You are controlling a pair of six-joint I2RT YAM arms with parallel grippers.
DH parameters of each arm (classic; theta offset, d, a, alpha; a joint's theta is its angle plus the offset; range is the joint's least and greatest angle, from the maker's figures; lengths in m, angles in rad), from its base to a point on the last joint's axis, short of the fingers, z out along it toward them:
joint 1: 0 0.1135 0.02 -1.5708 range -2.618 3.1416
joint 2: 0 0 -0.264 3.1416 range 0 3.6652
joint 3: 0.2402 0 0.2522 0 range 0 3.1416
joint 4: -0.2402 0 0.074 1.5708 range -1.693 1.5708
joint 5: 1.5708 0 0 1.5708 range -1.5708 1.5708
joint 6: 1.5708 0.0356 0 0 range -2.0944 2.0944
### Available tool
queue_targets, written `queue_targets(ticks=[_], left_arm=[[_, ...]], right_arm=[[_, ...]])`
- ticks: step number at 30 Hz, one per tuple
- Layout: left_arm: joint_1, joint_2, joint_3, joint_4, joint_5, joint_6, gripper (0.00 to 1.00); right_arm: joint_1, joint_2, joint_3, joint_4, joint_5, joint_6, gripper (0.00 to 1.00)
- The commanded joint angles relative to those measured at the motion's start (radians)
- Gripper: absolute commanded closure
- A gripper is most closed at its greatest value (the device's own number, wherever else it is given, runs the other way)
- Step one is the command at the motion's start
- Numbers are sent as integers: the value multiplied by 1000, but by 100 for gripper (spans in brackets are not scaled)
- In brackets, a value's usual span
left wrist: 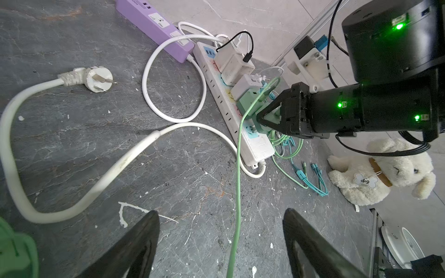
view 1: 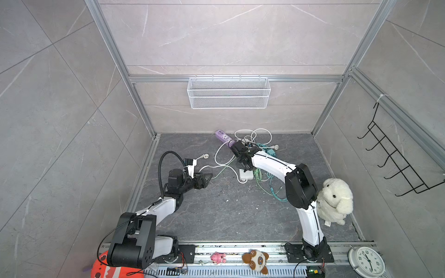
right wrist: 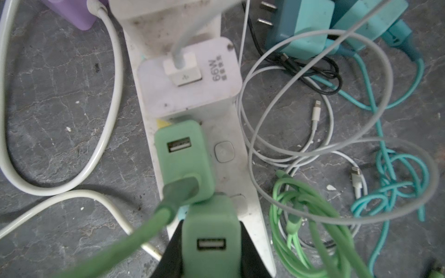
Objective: Insert the plug
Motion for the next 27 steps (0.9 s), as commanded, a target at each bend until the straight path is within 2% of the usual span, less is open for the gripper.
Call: queue_targets(ticks=[1, 6, 9, 11, 18, 27], left_arm=[[5, -45, -2, -31, -21, 23, 17], [5, -74, -5, -64, -39, 29, 17], [5, -95, -7, -85, -49, 29, 17], [5, -109, -7, -98, -53, 31, 17], [5, -131, -2, -123, -61, 38, 17], [3, -121, 5, -126, -56, 38, 17]], right_arm=[[-14, 143, -124, -180, -174, -39, 95], [-18, 139, -114, -187, -161, -57, 83], [-23, 143, -92, -188, -158, -72, 80], [-27, 148, -76, -197, -157, -79, 73], [-31, 121, -74, -189, -147, -93, 61], [-34, 64, -73, -182, -130, -100, 59]])
